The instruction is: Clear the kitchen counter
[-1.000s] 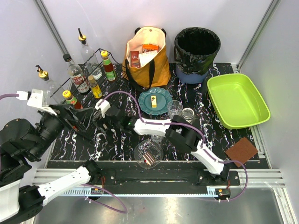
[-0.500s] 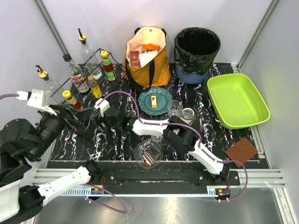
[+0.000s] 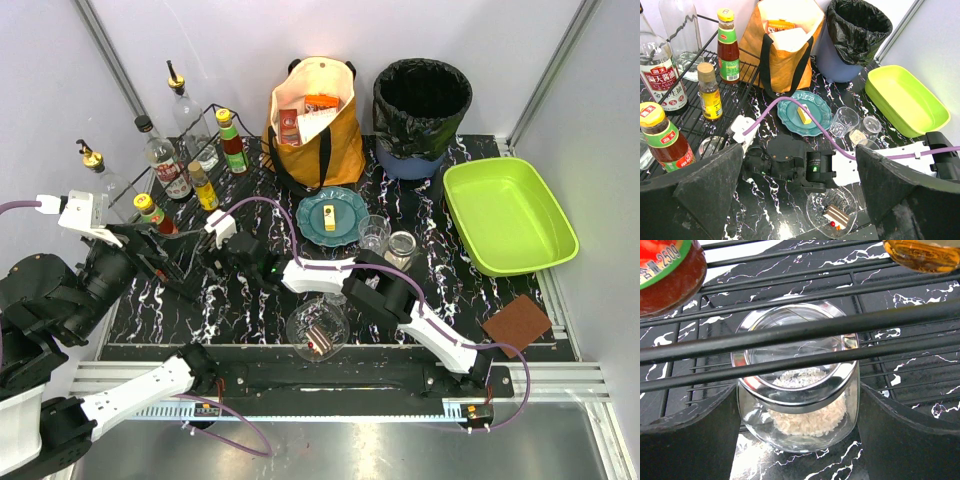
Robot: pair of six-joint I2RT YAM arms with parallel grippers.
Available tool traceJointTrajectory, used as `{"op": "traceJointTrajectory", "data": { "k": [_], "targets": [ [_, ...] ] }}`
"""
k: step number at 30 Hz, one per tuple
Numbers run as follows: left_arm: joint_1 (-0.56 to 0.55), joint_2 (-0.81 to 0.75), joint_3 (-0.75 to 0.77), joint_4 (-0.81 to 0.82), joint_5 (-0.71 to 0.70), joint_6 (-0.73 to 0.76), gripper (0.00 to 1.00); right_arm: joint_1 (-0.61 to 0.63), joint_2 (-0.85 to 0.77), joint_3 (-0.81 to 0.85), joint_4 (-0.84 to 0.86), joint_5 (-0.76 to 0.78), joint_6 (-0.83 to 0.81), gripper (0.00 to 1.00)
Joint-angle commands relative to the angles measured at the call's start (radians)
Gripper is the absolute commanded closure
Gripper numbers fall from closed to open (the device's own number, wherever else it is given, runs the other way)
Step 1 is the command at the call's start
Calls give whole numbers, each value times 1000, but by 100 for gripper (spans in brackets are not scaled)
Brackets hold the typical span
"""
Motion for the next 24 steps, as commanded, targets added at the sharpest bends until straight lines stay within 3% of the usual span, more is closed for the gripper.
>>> {"op": "traceJointTrajectory", "data": {
  "k": [1,6,8,24],
  "targets": [
    [0,19,16,16,-17,4,1,11,20,22,81,26,20,25],
    [1,21,14,16,-18,4,1,13,6,14,72,37,28,11],
    [0,22,13,16,-20,4,1,13,-10,-1,84,43,42,0],
    [1,4,-9,17,-18,5,1,22,-118,-118,182,86,24,0]
  ]
}}
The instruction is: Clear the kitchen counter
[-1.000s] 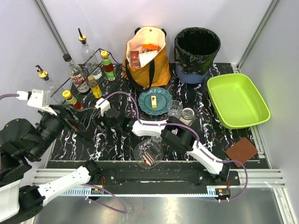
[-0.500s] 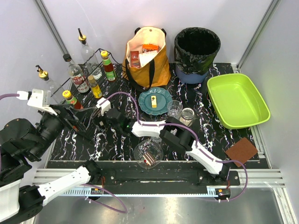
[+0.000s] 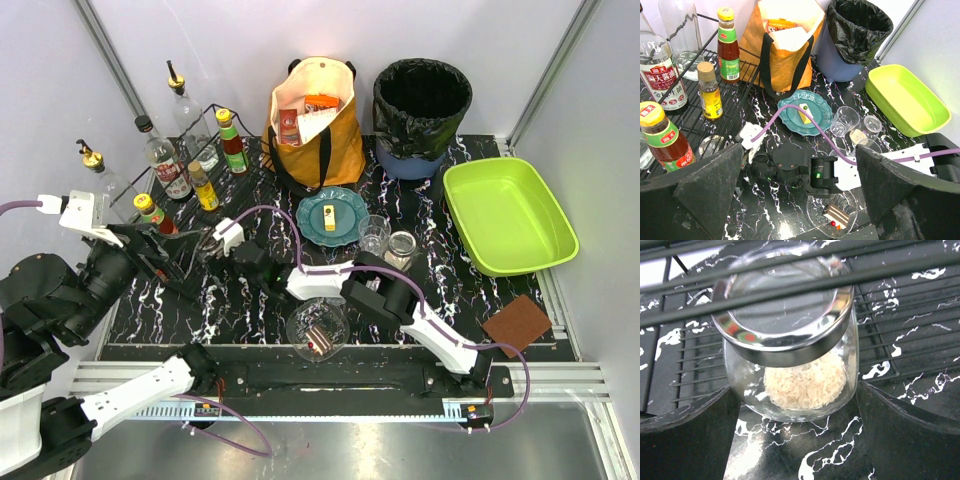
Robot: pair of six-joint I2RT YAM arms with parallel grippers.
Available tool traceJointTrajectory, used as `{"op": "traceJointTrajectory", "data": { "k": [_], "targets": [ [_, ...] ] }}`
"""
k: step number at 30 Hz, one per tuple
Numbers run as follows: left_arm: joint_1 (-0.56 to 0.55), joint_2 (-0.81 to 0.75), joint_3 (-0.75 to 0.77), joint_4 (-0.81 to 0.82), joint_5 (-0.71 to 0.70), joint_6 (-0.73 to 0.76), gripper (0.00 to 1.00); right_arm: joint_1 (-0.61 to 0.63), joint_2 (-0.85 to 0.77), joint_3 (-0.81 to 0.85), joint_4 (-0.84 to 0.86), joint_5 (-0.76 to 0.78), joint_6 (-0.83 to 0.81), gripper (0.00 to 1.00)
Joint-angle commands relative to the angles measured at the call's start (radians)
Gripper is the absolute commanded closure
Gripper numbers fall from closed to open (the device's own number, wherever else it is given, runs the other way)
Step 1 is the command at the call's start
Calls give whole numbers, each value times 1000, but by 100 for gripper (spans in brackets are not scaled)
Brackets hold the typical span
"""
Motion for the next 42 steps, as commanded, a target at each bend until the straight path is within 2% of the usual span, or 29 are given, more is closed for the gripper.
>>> {"op": "traceJointTrajectory", "data": {
  "k": [1,13,14,15,17,19,21,22,27,34,42],
  "targets": [
    [0,2,-10,17,-21,7,1,11,-109,7,85,42,-15,0],
    [1,-35,-4,23,-28,10,1,31,-279,-160,102,12,-7,1],
    [0,-32,-7,23,-25,10,1,31,-290,-169,91,16,2,3],
    [1,-33,-7,23,-22,10,1,31,-298,-175,79,18,10,10],
    [1,-30,-10,25,-19,10,1,30,-293,-163,26,41,34,37],
    [0,-32,-18,31,-12,10,1,30,-280,-136,-30,50,45,70],
    [0,-30,-24,37,-2,9,1,30,-266,-119,-57,64,56,87],
    [0,-27,-22,40,-1,7,1,30,-258,-111,-70,68,57,90],
    [0,-22,-32,43,13,-1,1,25,-226,-67,-130,116,62,94],
    [0,-15,-41,48,21,-7,1,-12,-164,44,-255,49,57,93],
    [1,-5,-35,48,10,-1,1,-15,-135,55,-274,10,74,93]
  ]
}}
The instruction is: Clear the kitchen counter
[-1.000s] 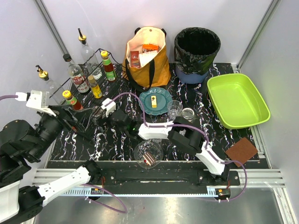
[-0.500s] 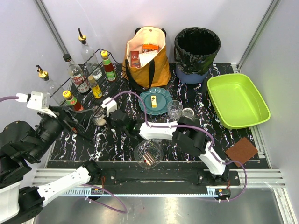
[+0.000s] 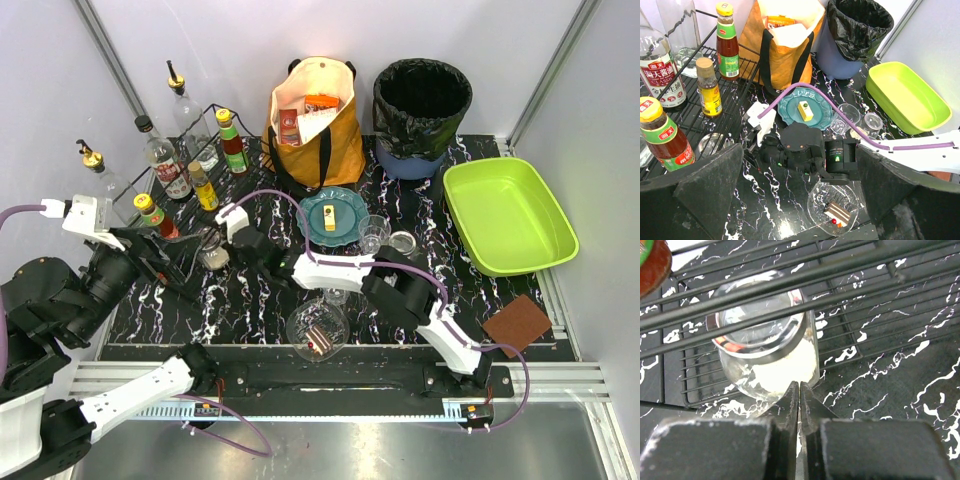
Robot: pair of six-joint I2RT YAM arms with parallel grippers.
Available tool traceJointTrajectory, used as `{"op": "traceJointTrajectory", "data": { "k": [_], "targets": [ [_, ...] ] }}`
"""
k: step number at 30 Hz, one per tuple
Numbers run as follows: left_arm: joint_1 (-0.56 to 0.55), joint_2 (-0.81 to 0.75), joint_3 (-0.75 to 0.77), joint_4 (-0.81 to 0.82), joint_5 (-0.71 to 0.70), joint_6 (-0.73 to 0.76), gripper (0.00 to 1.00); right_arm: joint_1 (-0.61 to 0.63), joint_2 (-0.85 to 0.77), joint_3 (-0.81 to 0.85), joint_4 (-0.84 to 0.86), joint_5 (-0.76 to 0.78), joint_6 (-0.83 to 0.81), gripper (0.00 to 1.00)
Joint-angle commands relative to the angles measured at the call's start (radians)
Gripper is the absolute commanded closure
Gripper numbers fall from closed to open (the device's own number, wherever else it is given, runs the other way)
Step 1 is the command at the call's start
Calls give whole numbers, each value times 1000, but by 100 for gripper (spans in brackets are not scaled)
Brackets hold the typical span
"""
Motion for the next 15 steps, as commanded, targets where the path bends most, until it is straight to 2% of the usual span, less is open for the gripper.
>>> {"op": "traceJointTrajectory", "data": {
  "k": [1,15],
  "targets": [
    [1,24,3,41,4,0,1,-2,28,53,-15,-43,23,93],
    [0,27,1,41,4,6,1,-2,115,186,-53,-60,38,93]
  ]
}}
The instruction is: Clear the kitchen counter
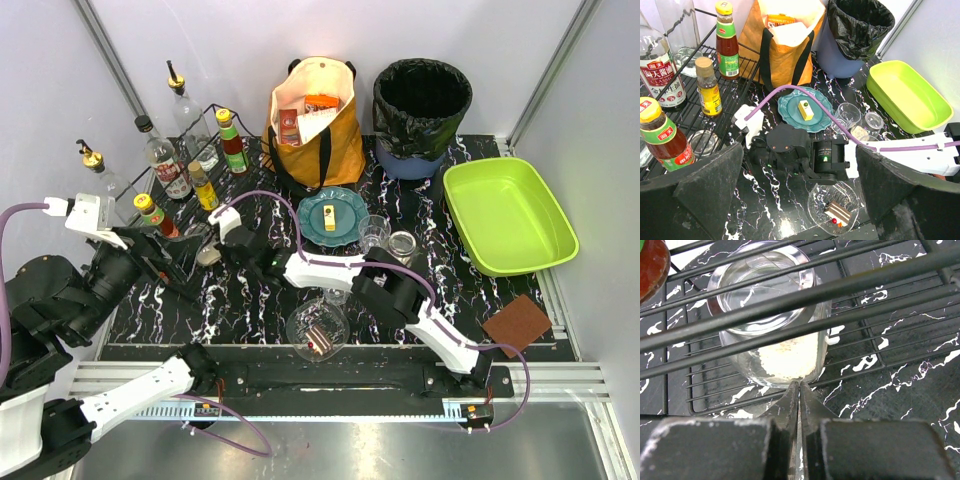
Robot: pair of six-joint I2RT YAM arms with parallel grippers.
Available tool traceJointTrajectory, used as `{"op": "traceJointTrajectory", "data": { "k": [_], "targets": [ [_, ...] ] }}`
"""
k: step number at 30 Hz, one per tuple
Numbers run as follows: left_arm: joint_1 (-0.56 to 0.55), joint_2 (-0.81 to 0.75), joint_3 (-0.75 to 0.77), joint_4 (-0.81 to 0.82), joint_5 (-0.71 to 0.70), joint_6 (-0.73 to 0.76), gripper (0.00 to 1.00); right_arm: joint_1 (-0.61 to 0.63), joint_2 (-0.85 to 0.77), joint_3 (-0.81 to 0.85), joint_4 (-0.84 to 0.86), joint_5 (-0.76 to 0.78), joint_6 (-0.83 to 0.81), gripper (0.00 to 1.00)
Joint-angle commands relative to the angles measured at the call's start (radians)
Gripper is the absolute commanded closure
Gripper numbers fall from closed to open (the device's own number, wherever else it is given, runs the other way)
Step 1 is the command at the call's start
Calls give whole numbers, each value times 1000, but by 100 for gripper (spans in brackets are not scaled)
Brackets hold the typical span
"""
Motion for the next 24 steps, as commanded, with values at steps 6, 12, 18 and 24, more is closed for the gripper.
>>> {"op": "traceJointTrajectory", "data": {
  "k": [6,12,18,24],
  "targets": [
    [0,25,7,41,4,10,1,0,-83,-22,16,20,18,87],
    [0,35,-2,59,26,26,1,-2,-330,-258,-3,97,23,67],
    [0,36,-51,121,84,18,1,-77,-534,-353,-255,181,156,39],
    [0,58,-108,144,153,7,1,-141,-732,-436,-573,379,253,12]
  ]
}}
